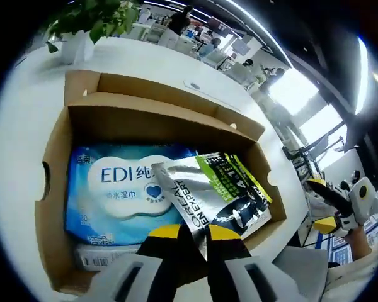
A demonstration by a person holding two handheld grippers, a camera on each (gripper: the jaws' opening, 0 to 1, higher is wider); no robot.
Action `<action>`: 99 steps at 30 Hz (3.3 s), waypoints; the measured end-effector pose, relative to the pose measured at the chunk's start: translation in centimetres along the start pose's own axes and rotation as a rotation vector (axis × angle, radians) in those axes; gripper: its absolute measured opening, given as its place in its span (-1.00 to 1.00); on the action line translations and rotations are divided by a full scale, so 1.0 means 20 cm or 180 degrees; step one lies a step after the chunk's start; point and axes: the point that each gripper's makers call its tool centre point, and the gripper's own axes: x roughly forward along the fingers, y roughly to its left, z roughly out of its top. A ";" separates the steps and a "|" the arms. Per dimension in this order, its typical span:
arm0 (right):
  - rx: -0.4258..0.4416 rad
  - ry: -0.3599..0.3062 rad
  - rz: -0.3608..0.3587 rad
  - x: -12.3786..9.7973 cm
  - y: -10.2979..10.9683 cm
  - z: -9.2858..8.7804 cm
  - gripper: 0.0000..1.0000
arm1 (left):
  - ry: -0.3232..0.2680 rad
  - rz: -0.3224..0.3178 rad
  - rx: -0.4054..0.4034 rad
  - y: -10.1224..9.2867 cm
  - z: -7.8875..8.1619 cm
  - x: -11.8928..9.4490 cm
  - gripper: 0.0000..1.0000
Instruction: Operate the shoe box by opening the lid, removing the specified soft item, and placing it in the target area until the item is outside and the box remains undamaged.
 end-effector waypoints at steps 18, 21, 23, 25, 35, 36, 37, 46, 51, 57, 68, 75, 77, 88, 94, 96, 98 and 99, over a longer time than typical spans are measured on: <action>0.0151 -0.0031 0.0181 0.09 0.05 0.06 0.06 | -0.0092 -0.0073 0.0014 -0.03 0.00 -0.01 -1.00; 0.0144 -0.0027 0.0228 0.12 0.07 0.07 0.05 | -0.0097 -0.0050 0.0092 -0.03 0.00 -0.02 -1.00; 0.0119 -0.0019 0.0260 0.14 0.08 0.08 0.04 | -0.0123 -0.0023 0.0157 -0.01 0.01 -0.03 -1.00; 0.0096 -0.0014 0.0292 0.16 0.09 0.08 0.03 | -0.0116 -0.0035 0.0177 -0.01 0.01 -0.04 -1.00; 0.0191 -0.0027 0.0481 0.29 0.13 0.12 0.04 | -0.0202 0.0021 0.0312 0.03 0.04 -0.12 -1.00; 0.0210 -0.0021 0.0474 0.31 0.13 0.13 0.04 | -0.0211 0.0024 0.0332 0.03 0.04 -0.13 -1.00; 0.0224 -0.0012 0.0485 0.32 0.13 0.13 0.04 | -0.0215 0.0030 0.0347 0.04 0.04 -0.13 -1.00; 0.0276 0.0239 0.0630 0.44 0.18 0.10 -0.04 | -0.0303 0.0058 0.0459 0.05 0.06 -0.17 -1.00; 0.0237 0.0347 0.0675 0.49 0.20 0.08 -0.11 | -0.0360 0.0063 0.0499 0.07 0.07 -0.19 -1.00; 0.0281 0.0482 0.0772 0.56 0.22 0.06 -0.18 | -0.0431 0.0046 0.0589 0.09 0.08 -0.22 -1.00; 0.0383 0.0678 0.0813 0.65 0.23 0.02 -0.32 | -0.0520 0.0023 0.0690 0.10 0.09 -0.24 -1.00; 0.0496 0.0768 0.0830 0.69 0.23 0.00 -0.35 | -0.0552 0.0008 0.0869 0.09 0.09 -0.24 -1.00; 0.0531 0.0773 0.0832 0.70 0.23 0.00 -0.36 | -0.0565 0.0011 0.0896 0.09 0.09 -0.24 -1.00; 0.0510 0.0726 0.0763 0.68 0.24 0.01 -0.57 | -0.0564 0.0029 0.0844 0.11 0.09 -0.24 -1.00; 0.0459 0.0620 0.0757 0.66 0.25 0.02 -0.86 | -0.0568 0.0045 0.0852 0.11 0.09 -0.24 -1.00; 0.0391 0.0605 0.0783 0.66 0.26 0.02 -0.86 | -0.0566 0.0055 0.0837 0.10 0.09 -0.24 -1.00; 0.0390 0.0588 0.0767 0.65 0.26 0.02 -0.88 | -0.0570 0.0065 0.0822 0.10 0.10 -0.24 -1.00; 0.0408 0.0578 0.0765 0.65 0.25 0.02 -0.89 | -0.0567 0.0067 0.0813 0.10 0.10 -0.24 -1.00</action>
